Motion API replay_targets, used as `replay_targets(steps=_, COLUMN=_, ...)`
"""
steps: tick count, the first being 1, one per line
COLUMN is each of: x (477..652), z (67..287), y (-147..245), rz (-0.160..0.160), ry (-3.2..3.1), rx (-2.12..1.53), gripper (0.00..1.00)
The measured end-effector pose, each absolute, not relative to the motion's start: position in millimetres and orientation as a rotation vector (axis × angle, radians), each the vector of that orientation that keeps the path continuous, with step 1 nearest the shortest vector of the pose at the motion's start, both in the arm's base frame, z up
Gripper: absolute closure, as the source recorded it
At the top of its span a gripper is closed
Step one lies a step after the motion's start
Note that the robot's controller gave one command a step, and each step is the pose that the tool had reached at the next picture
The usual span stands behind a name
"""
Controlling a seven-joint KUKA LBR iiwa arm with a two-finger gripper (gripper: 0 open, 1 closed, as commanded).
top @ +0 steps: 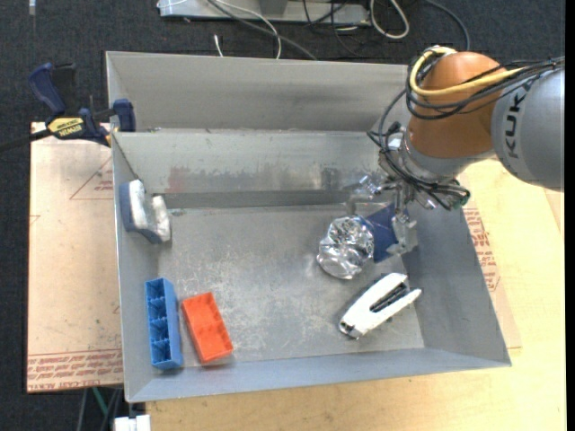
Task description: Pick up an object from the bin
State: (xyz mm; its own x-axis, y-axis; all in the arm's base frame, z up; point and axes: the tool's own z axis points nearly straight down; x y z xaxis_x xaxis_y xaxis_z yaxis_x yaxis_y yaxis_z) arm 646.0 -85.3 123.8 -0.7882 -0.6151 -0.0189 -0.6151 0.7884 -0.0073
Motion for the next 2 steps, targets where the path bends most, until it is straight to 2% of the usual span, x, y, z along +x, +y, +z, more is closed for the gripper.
replay_targets(steps=1, x=647.6, z=195, y=-77, rz=0.019, ry=2.943, rx=-1.041, gripper=0.00)
replay_targets(steps=2, x=647.3, z=134, y=-80, rz=0.002, ry=2.865, rx=-1.225, gripper=0.00)
